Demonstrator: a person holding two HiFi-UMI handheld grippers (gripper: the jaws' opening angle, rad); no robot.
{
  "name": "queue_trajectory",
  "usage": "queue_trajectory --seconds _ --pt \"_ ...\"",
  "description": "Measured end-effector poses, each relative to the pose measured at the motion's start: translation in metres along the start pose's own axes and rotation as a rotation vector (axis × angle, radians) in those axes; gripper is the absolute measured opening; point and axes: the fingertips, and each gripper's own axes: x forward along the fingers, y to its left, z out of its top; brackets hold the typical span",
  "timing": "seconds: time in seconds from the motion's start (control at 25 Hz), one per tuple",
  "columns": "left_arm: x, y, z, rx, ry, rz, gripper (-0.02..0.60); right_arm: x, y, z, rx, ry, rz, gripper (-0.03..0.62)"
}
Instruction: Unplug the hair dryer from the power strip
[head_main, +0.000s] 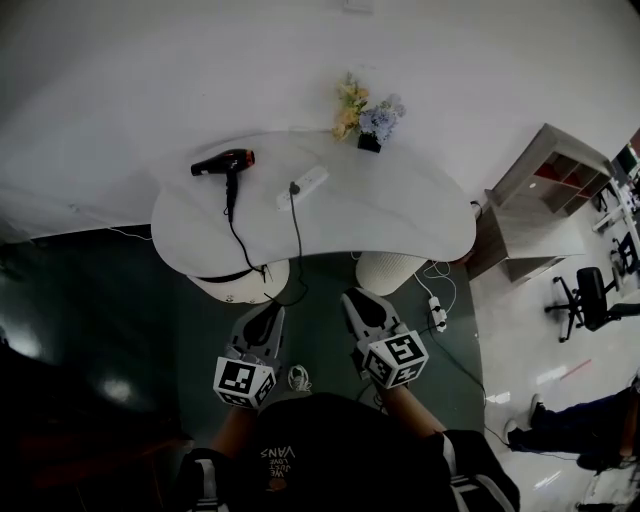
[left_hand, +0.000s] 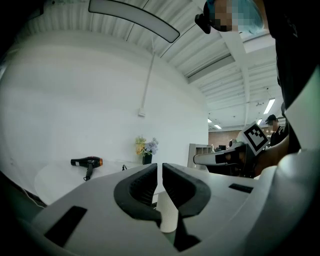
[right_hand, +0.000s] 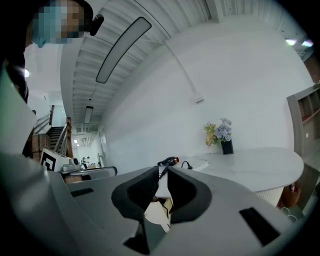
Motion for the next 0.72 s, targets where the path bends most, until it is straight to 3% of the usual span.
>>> queue_trajectory --seconds 0.72 --pt "0.036 0.072 -0.004 0.004 0.024 -0.053 0.027 0.065 -0.012 0.004 0.024 -0.024 -0.073 0.048"
